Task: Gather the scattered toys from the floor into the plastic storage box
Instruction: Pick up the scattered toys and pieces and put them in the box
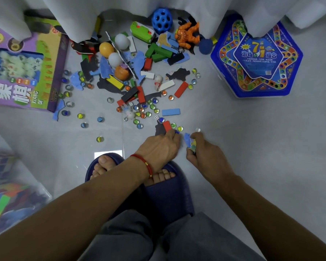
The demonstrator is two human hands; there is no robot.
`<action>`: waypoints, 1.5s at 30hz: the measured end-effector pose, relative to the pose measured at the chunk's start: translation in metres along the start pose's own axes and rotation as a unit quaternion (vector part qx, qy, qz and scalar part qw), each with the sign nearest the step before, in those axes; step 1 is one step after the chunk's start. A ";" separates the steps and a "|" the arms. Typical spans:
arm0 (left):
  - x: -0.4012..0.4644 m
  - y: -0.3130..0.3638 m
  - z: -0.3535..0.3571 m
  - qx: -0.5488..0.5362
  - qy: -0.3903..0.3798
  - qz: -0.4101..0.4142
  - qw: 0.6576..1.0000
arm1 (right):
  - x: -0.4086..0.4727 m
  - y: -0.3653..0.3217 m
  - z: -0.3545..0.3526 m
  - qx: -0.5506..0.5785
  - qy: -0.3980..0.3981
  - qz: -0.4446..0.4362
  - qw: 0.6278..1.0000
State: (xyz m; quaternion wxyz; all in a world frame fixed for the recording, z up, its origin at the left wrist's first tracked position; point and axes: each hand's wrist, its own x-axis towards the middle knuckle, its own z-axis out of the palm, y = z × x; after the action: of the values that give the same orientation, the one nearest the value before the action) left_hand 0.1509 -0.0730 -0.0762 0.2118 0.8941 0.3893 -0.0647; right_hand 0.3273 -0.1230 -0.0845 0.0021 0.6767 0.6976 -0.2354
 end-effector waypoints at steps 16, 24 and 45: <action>-0.005 0.013 -0.038 -0.621 0.056 -0.346 0.701 | 0.003 -0.017 -0.016 -0.166 -0.036 0.054 0.984; 0.000 0.022 -0.030 -0.748 0.052 -0.356 0.557 | -0.008 -0.045 -0.056 0.174 -0.042 0.077 0.981; -0.010 0.016 -0.030 -0.824 0.049 -0.343 0.448 | 0.044 0.009 -0.061 0.003 -0.038 0.085 0.996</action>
State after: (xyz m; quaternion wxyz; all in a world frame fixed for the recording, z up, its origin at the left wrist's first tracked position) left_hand 0.1541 -0.0766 -0.0412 0.7903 0.0960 0.5451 0.2628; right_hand 0.3513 -0.0616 -0.0476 0.0467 0.7240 0.6363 -0.2621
